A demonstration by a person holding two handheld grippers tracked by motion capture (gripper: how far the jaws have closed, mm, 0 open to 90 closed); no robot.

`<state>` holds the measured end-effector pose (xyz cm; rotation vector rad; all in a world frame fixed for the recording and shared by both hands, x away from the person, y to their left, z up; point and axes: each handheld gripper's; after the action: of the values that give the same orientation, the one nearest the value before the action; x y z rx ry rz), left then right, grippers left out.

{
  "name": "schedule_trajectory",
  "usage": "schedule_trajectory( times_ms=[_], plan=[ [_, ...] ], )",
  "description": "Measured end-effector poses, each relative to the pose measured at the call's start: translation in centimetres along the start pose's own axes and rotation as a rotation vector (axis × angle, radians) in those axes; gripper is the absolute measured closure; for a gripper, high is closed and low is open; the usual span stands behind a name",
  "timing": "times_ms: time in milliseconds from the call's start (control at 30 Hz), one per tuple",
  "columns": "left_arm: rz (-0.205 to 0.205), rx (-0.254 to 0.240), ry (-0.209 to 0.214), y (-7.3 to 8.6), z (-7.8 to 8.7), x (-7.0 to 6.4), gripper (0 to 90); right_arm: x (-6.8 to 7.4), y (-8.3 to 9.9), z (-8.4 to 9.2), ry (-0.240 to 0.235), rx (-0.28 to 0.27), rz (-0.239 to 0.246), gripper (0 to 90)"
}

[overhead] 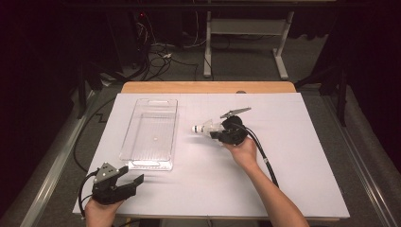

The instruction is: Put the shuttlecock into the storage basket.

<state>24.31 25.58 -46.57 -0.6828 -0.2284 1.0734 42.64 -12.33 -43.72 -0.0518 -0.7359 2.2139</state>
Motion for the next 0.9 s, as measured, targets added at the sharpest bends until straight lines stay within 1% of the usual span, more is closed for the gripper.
schedule_trajectory(
  times_ms=[133, 333, 433, 700, 900],
  plan=[
    [-0.001, 0.002, -0.001, 0.0, 0.0, 0.1, 31.0, 0.1, -0.2, 0.3, -0.002, -0.006, 0.004, 88.7],
    [0.007, -0.004, -0.003, 0.0, 0.0, 0.2, 31.0, 0.4, -0.6, 0.6, -0.011, -0.009, 0.015, 88.7],
    [0.009, -0.001, -0.004, 0.0, 0.1, 0.3, 31.1, 0.6, -0.9, 0.7, -0.008, -0.012, 0.019, 88.7],
    [0.009, -0.001, -0.008, 0.0, 0.1, 0.4, 31.0, 0.7, -1.5, 1.2, -0.015, -0.026, 0.015, 88.7],
    [0.012, -0.002, -0.007, 0.0, 0.1, 0.5, 31.0, 1.0, -1.9, 1.7, -0.017, -0.034, 0.030, 88.7]
  ],
)
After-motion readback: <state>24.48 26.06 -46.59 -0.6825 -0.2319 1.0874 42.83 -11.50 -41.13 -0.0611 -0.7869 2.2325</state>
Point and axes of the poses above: each handheld gripper's, and its own axes: z roughly backward along the jaws, y roughly out of its underside, x roughly to its left, and after that the axes turned 13 degrees about x, right-handed
